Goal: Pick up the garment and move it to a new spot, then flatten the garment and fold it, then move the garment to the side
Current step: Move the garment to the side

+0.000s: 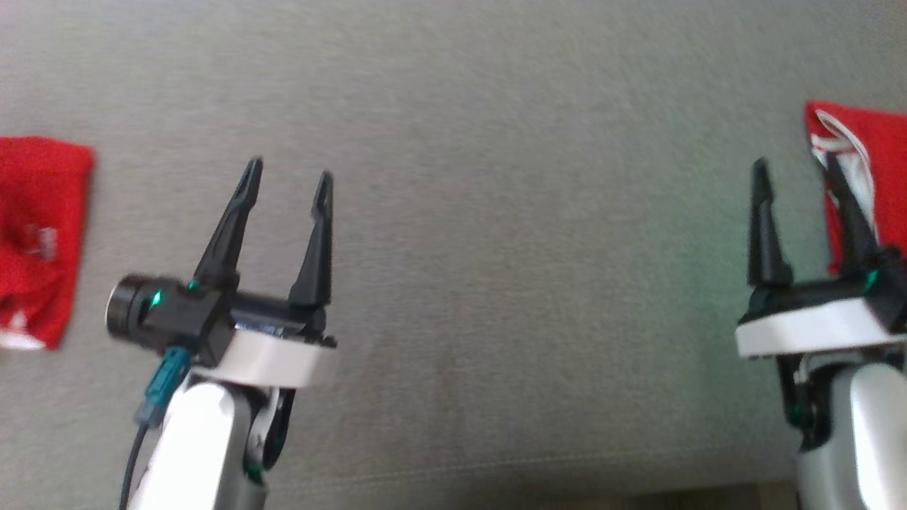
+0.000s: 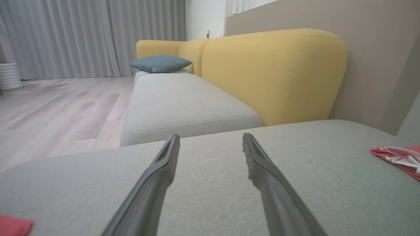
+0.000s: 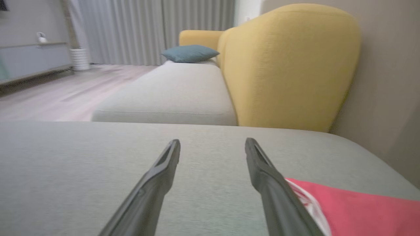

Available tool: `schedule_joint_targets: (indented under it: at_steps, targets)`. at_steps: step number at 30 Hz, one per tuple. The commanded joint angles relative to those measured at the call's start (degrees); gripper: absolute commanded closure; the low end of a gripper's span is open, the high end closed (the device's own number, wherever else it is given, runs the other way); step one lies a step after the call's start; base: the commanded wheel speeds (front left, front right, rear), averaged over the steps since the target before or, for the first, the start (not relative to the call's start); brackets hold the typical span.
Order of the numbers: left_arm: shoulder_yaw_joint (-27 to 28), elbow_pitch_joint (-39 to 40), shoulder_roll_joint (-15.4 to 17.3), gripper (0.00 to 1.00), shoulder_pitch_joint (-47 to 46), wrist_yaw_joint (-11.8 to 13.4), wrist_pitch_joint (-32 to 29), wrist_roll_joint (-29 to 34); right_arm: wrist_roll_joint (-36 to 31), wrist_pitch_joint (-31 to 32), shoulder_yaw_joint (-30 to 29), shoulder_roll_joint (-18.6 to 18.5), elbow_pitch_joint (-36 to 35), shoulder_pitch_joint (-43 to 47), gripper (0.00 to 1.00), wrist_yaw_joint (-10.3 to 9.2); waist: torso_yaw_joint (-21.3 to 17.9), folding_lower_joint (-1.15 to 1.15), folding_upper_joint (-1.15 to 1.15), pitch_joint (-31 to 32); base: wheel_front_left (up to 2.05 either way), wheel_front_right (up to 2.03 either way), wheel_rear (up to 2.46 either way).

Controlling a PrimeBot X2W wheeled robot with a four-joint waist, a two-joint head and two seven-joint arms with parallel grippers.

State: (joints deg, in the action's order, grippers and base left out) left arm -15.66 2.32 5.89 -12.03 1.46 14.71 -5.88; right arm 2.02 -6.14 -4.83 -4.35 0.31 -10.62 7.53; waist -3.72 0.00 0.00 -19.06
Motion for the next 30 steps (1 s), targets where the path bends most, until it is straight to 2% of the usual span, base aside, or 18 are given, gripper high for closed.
schedule_joint_targets:
  at_steps: [1,6,9,22,30]
  targets:
    - [2.63,1.57,0.14,0.0,0.77,0.68,0.29,-0.52,0.78,-0.45,2.04,0.28,-2.58,1.44,0.0,-0.04,3.99,0.0,0.0,3.84,0.0,0.0,0.0]
    - [5.06,0.7,0.22,0.0,4.58,1.92,0.29,-0.93,2.22,-0.07,3.09,1.17,-4.0,5.35,0.0,-0.04,7.07,0.0,0.0,7.51,0.0,0.0,0.0]
    - [5.79,0.0,0.66,0.0,7.14,1.83,0.29,-0.92,3.33,0.4,3.11,1.4,-5.45,8.73,0.0,-0.04,8.14,0.0,0.0,10.02,0.0,0.0,0.0]
    - [5.69,-3.21,1.69,0.0,13.45,1.03,0.29,-1.21,7.42,2.67,3.45,1.46,-8.12,18.6,0.0,-0.04,8.1,0.0,0.0,17.74,0.0,0.0,0.0]
    - [5.22,-4.18,1.95,0.0,15.01,1.11,0.29,-1.44,7.66,3.71,2.94,1.46,-9.43,21.07,0.0,-0.04,8.15,0.0,0.0,19.38,0.0,0.0,0.0]
